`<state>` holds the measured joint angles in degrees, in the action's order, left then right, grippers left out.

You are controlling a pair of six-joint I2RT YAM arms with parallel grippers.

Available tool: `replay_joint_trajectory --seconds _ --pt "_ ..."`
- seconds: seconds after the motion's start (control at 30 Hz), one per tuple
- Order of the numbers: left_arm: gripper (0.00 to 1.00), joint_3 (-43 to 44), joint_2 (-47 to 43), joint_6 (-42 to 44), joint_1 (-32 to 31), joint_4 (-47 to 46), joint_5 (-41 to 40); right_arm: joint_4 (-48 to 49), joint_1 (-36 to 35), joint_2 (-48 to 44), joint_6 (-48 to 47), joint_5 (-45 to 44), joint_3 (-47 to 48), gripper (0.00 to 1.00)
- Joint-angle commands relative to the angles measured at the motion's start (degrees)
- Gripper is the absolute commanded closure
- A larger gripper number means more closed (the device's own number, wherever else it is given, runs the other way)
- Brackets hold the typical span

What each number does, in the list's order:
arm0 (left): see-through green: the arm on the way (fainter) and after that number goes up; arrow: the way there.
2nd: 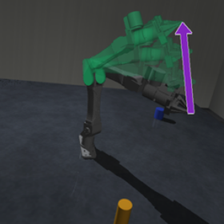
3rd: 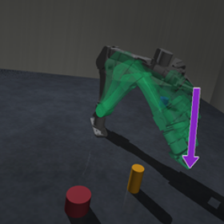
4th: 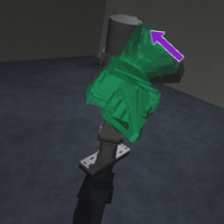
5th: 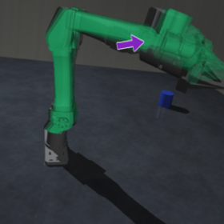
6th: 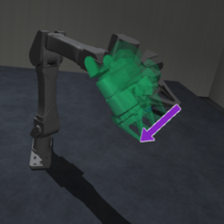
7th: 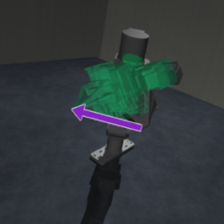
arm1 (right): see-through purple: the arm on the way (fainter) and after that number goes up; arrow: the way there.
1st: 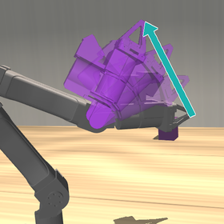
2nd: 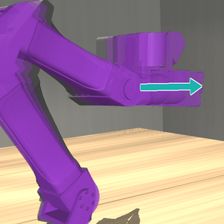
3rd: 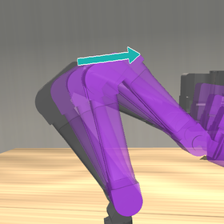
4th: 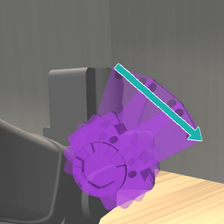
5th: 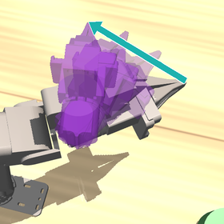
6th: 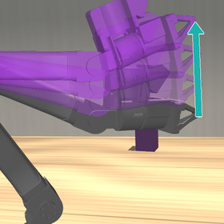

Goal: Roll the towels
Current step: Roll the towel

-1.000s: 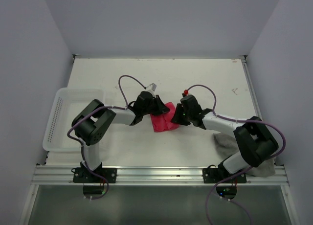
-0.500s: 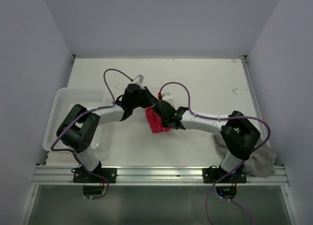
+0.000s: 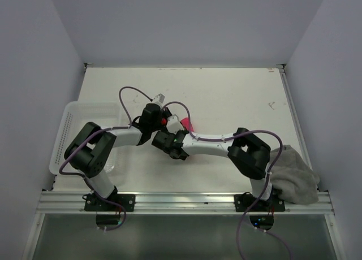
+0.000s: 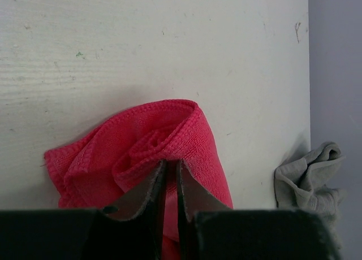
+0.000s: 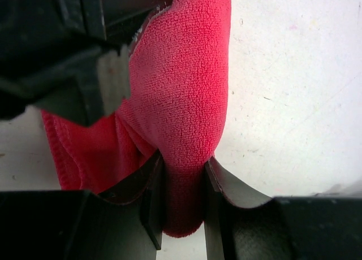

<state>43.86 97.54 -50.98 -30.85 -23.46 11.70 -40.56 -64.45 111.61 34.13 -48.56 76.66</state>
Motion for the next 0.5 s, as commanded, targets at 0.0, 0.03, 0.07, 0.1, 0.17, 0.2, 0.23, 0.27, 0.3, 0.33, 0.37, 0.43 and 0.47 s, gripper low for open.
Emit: replay_joint_trajectory --seconds 0.0,0.03,0.07,0.1,0.17,0.2,0.23,0.27,0.3,0.33,0.37,0.43,0.47 --pt "0.85 -1.66 -2.96 -1.4 -0.09 -4.31 1.65 -3.3 -0.59 0.89 1.82 -3.39 2.88 0.77" --pt "0.85 -1.84 -3.4 -1.4 0.0 -4.31 1.65 -3.3 -0.51 0.97 2.08 -3.3 3.05 0.77" --pt "0.85 -2.11 -4.1 -1.4 -0.09 -4.14 1.83 -3.3 -0.42 1.15 2.08 -3.04 3.23 0.76" --pt "0.85 -2.11 -4.54 -1.23 -0.09 -3.35 1.57 -3.3 -0.51 1.15 2.17 -3.12 3.49 0.76" --pt "0.85 -2.37 -6.03 -0.7 -0.09 -2.56 1.31 -3.83 -0.59 1.24 2.43 -3.21 3.58 0.76" --pt "0.85 -2.55 -6.56 -0.7 -0.09 -2.03 1.22 -4.09 -0.51 1.33 2.78 -3.3 3.75 0.76" --pt "0.85 -2.81 -7.18 -0.7 -0.09 -2.02 1.22 -4.96 -0.42 1.41 3.31 -3.56 3.93 0.76" --pt "0.85 -3.16 -8.14 -0.61 0.0 -2.02 1.39 -5.06 -0.51 1.5 3.75 -3.56 4.02 0.76" --pt "0.85 -3.34 -8.41 -0.96 0.0 -2.02 1.57 -5.06 -0.51 1.24 3.93 -3.39 4.02 0.76" --pt "0.85 -3.51 -8.76 -1.05 0.0 -2.11 1.65 -4.89 -0.42 1.15 4.19 -3.21 3.85 0.76" --pt "0.85 -3.86 -9.12 -1.22 0.0 -2.2 2.09 -4.54 -0.42 0.98 4.45 -2.6 3.76 0.76" --pt "0.84 -4.39 -9.29 -2.19 -0.09 -3.25 2.71 -2.96 -0.42 0.19 4.37 -1.98 3.06 0.76" --pt "0.84 -4.83 -9.03 -2.89 -0.09 -3.78 3.32 -2.43 -0.51 -0.08 4.19 -1.2 2.79 0.76"
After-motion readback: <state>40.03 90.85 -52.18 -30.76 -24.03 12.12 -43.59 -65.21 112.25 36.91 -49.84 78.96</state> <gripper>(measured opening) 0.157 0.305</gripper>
